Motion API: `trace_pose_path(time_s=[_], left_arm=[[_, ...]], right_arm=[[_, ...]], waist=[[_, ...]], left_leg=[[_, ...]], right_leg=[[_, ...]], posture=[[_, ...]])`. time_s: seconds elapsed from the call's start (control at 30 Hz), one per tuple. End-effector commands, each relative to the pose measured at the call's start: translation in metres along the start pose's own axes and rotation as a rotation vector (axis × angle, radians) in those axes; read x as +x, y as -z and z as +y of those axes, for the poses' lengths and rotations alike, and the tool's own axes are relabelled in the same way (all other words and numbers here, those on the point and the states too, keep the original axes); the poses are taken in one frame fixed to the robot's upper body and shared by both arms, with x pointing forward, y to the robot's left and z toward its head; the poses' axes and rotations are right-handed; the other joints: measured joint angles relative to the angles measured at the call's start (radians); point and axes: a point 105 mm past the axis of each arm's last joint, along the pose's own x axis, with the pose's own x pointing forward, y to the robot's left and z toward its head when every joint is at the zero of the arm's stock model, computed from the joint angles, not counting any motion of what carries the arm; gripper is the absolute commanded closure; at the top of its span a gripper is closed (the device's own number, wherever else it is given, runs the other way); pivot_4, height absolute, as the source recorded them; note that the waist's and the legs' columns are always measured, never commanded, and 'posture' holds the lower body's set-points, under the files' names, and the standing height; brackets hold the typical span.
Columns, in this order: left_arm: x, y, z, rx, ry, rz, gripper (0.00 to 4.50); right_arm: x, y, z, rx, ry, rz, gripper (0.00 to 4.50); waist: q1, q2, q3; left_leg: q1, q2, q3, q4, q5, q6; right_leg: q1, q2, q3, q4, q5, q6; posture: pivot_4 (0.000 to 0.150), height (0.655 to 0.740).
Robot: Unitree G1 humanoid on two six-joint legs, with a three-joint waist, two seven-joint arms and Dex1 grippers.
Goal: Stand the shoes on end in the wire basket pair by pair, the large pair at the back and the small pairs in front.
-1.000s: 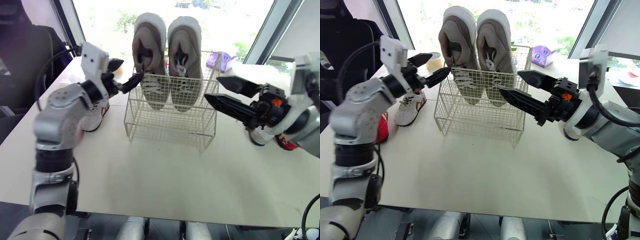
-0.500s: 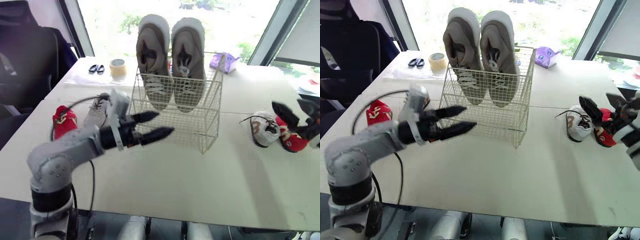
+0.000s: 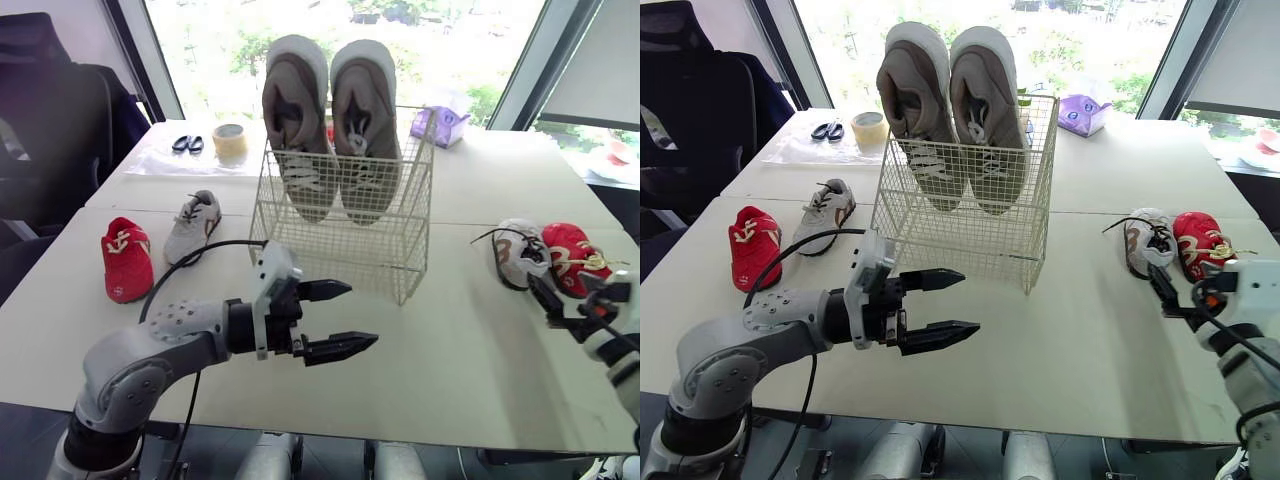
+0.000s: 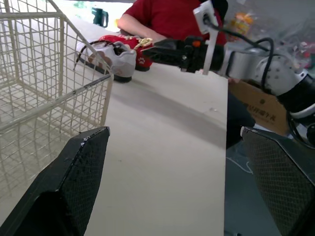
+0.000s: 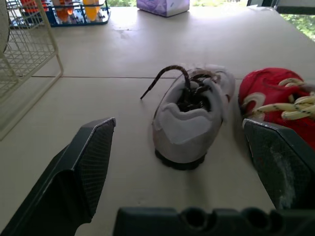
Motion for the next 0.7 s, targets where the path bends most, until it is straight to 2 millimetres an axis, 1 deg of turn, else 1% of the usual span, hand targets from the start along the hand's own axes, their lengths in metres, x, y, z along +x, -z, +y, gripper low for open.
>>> trace_pose_path(time_s=[0.03, 0.13, 0.2, 0.33, 0.43, 0.53, 0.67, 0.7], left_arm=[[0.0, -0.003, -0.008, 0.044, 0.027, -0.009, 0.1], [-0.001, 0.0, -0.006, 0.048, 0.02, 0.005, 0.1], [-0.002, 0.001, -0.006, 0.052, 0.013, 0.011, 0.1], [-0.004, 0.002, -0.002, 0.06, -0.009, 0.018, 0.1], [-0.004, 0.004, -0.002, 0.064, -0.025, 0.027, 0.1], [-0.006, 0.005, -0.001, 0.066, -0.034, 0.04, 0.1], [-0.01, 0.006, 0.0, 0.063, -0.049, 0.058, 0.1], [-0.011, 0.006, 0.001, 0.065, -0.054, 0.063, 0.03]], right_arm=[[0.012, 0.003, 0.002, -0.012, 0.022, -0.038, 0.0], [0.03, 0.015, -0.003, 0.006, 0.083, -0.037, 0.0], [0.039, 0.02, -0.007, 0.013, 0.114, -0.037, 0.0], [0.055, 0.026, -0.01, 0.04, 0.138, -0.04, 0.0], [0.076, 0.034, -0.015, 0.063, 0.186, -0.03, 0.0], [0.089, 0.038, -0.021, 0.084, 0.233, -0.037, 0.0], [0.102, 0.038, -0.015, 0.097, 0.202, -0.064, 0.0], [0.104, 0.038, -0.014, 0.091, 0.191, -0.067, 0.26]], waist=[[0.002, 0.001, 0.0], [0.001, 0.001, 0.0], [0.002, 0.001, 0.0], [0.002, 0.001, 0.0], [-0.005, 0.001, 0.0], [-0.012, 0.001, 0.0], [-0.022, 0.001, 0.0], [-0.022, 0.001, 0.0]], left_leg=[[0.0, 0.0, 0.0, 0.0, 0.0, 0.0], [0.0, 0.0, 0.0, 0.0, 0.0, 0.0], [0.0, 0.0, 0.0, 0.0, 0.0, 0.0], [-0.001, 0.0, 0.0, 0.0, 0.0, 0.0], [0.0, -0.001, 0.0, 0.001, 0.0, 0.0], [0.0, 0.0, 0.0, 0.0, 0.0, 0.0], [-0.001, -0.001, 0.0, 0.001, 0.0, 0.0], [-0.001, -0.001, 0.0, 0.001, 0.0, 0.0]], right_leg=[[0.0, 0.0, 0.0, 0.0, 0.0, 0.0], [0.0, 0.0, 0.0, 0.0, 0.0, 0.0], [0.0, 0.0, 0.0, 0.0, 0.0, 0.0], [-0.001, 0.0, 0.0, 0.0, 0.0, 0.0], [0.0, 0.0, 0.0, 0.0, 0.0, 0.0], [-0.001, 0.001, 0.0, 0.001, 0.0, 0.0], [-0.001, 0.0, 0.0, 0.001, 0.0, 0.0], [-0.001, 0.0, 0.0, 0.001, 0.0, 0.0]], posture=[[0.15, 0.6595], [0.15, 0.6595], [0.15, 0.6595], [0.15, 0.6595], [0.15, 0.6595], [0.15, 0.6595], [0.15, 0.6595], [0.15, 0.6595]])
